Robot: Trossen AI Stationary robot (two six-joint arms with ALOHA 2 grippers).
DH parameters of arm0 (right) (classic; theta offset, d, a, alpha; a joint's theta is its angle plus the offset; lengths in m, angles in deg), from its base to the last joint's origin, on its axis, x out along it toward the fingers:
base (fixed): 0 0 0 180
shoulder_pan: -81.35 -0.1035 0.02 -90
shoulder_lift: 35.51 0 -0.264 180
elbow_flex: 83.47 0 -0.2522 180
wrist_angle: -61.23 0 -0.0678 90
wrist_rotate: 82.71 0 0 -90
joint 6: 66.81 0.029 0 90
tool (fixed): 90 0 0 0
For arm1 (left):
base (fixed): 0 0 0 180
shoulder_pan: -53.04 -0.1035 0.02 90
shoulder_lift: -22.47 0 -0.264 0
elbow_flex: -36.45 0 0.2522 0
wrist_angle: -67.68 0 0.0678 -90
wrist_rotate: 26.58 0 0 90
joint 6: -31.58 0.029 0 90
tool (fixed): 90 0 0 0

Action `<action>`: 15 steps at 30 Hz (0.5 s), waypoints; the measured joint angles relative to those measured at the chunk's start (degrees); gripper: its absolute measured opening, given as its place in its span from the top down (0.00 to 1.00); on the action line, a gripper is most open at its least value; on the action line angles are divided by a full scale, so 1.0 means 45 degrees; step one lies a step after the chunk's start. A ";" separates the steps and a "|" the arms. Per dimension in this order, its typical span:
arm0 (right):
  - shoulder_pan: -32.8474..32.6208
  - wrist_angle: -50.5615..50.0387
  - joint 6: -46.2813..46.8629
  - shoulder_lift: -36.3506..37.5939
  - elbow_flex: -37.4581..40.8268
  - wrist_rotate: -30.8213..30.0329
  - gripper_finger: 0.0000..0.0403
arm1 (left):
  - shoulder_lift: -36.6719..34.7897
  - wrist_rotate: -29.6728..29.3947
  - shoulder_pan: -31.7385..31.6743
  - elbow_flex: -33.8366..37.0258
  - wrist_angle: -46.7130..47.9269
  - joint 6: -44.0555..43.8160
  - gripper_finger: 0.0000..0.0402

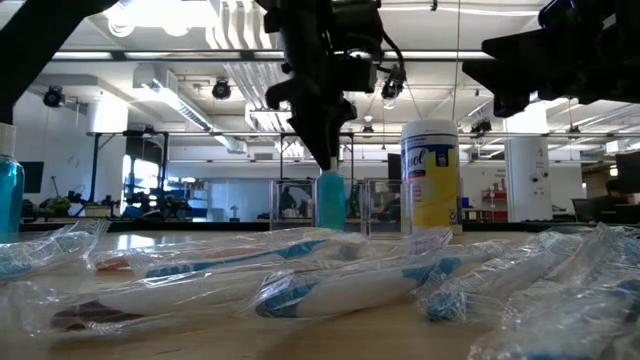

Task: Pick & Place toothbrushing station
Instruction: Put the blue mouthwash into the transparent organizer

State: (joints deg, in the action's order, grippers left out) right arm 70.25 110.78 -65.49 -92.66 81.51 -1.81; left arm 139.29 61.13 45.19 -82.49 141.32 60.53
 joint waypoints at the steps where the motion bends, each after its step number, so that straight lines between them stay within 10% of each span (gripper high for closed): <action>1: 0.0000 0.0002 0.0000 0.0000 0.0000 0.0002 0.47 | 0.0064 0.0004 -0.0044 0.0000 0.0007 -0.0005 0.76; 15: 0.0000 0.0001 0.0010 0.0000 0.0000 0.0005 0.47 | 0.0490 0.0287 -0.0210 -0.0024 -0.0119 0.0117 0.76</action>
State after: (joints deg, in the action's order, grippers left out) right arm 70.25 110.78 -65.45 -92.66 81.51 -1.79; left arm 141.50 62.42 44.25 -82.60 140.79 61.05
